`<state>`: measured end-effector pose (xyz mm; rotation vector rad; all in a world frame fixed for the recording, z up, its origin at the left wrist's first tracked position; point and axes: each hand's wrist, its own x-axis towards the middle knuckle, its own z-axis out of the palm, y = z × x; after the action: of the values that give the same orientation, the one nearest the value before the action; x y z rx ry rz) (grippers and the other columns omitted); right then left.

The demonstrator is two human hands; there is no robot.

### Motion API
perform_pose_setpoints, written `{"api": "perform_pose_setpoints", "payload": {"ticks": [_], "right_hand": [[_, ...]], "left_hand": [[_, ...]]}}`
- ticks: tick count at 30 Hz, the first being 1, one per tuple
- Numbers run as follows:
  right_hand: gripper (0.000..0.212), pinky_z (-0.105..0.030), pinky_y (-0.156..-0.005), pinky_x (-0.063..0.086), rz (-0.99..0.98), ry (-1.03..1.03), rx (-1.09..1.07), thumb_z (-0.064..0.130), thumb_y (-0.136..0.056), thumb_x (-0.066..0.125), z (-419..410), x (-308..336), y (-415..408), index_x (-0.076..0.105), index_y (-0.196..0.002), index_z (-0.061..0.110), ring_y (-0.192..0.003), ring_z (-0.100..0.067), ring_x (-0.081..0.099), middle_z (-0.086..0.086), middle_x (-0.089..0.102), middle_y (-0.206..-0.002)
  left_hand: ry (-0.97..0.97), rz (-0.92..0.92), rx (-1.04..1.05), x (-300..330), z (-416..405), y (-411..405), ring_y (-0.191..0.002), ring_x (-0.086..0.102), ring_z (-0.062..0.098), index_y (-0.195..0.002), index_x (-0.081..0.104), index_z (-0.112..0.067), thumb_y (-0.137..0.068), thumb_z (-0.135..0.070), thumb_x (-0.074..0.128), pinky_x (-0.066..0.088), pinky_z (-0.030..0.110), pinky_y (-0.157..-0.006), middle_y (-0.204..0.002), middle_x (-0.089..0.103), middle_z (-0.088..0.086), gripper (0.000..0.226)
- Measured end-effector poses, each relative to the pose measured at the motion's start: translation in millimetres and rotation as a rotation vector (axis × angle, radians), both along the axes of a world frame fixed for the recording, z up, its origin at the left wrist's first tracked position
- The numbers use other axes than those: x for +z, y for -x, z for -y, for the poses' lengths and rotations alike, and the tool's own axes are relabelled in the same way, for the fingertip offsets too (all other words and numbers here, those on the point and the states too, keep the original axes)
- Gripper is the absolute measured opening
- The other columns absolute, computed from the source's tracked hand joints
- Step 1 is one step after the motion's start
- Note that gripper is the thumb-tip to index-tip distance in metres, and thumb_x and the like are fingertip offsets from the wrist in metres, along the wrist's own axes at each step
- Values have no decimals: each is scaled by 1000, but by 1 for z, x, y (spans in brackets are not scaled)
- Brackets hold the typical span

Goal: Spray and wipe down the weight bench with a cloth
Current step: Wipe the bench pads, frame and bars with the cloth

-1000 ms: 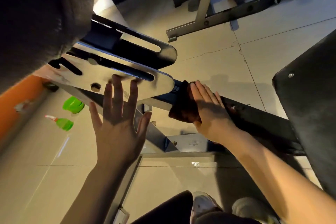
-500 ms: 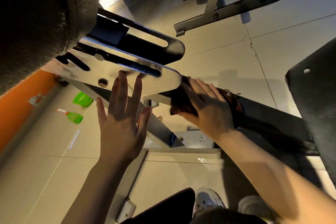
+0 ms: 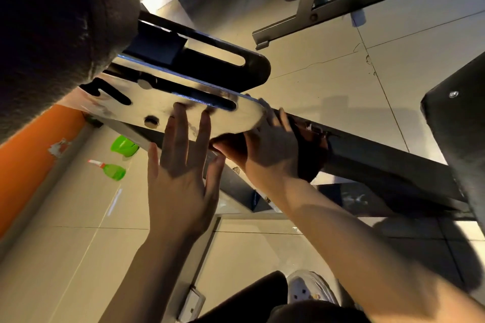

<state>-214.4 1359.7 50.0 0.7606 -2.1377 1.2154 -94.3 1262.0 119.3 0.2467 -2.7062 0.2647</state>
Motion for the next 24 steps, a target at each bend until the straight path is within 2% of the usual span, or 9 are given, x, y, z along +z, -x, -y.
{"api": "perform_pose_setpoints", "payload": {"ticks": [1, 3, 6, 9, 11, 14, 18, 22, 24], "right_hand": [[49, -56, -77, 54, -26, 14, 5, 50, -86, 43, 2, 1, 0, 44, -120, 16, -94, -41, 69, -22, 68, -113], [62, -52, -91, 52, -50, -54, 9, 55, -89, 54, -8, -18, 2, 42, -136, 17, -109, -37, 65, -17, 61, -130], [71, -51, -110, 37, -15, -136, -24, 63, -90, 51, -50, -65, 12, 42, -144, 18, -131, -29, 49, -10, 49, -145], [74, -52, -114, 29, 133, -232, -24, 70, -89, 42, -111, -118, 24, 40, -145, 21, -138, -25, 40, -4, 38, -152], [80, -55, -115, 26, 236, -307, -36, 73, -87, 37, -161, -157, 30, 34, -147, 21, -140, -25, 36, -4, 35, -153], [91, -61, -109, 33, 405, -406, -75, 79, -84, 33, -221, -201, 35, 34, -148, 14, -138, -34, 38, -12, 36, -153], [91, -61, -109, 33, 553, -449, -105, 74, -84, 41, -236, -203, 34, 31, -150, 11, -139, -38, 36, -16, 34, -153], [91, -60, -115, 21, 532, -353, -88, 66, -83, 50, -206, -182, 23, 25, -153, 14, -145, -31, 24, -12, 27, -158], [88, -52, -121, 9, 496, -342, -54, 65, -85, 52, -174, -155, 18, 17, -154, 23, -148, -23, 15, -5, 19, -161]], "left_hand": [[-6, -3, -3, 0, 0, 0, -149, -11, 15, -155, 8, -30, -99, -52, 17, 8, 55, -118, -163, -11, 0, 60], [-12, -24, -27, -4, -1, 0, -150, -6, 19, -155, 11, -27, -99, -50, 23, 15, 56, -117, -163, -9, 2, 61], [90, -39, -79, -14, 2, -1, -150, -4, 26, -154, 10, -25, -98, -48, 32, 15, 53, -117, -160, -12, 5, 64], [153, -14, -95, -22, 9, -3, -148, -11, 23, -154, 8, -24, -97, -50, 33, 1, 46, -120, -158, -16, 5, 67], [141, 15, -68, -26, 9, -1, -148, -11, 25, -155, 7, -23, -97, -52, 30, 1, 49, -120, -158, -15, 7, 69], [131, 33, -63, -30, 9, 4, -147, -12, 27, -155, 6, -19, -96, -51, 33, 6, 55, -119, -156, -17, 9, 72], [142, 54, -35, -33, 8, 7, -144, -20, 23, -155, 2, -19, -95, -51, 36, 3, 57, -118, -152, -27, 4, 76], [155, 61, 8, -37, 6, 9, -144, -22, 24, -155, 0, -19, -94, -53, 37, 0, 54, -119, -153, -25, 7, 78], [161, 63, 9, -37, 6, 9, -144, -20, 25, -154, -2, -20, -94, -52, 38, -1, 53, -119, -153, -23, 9, 79]]}}
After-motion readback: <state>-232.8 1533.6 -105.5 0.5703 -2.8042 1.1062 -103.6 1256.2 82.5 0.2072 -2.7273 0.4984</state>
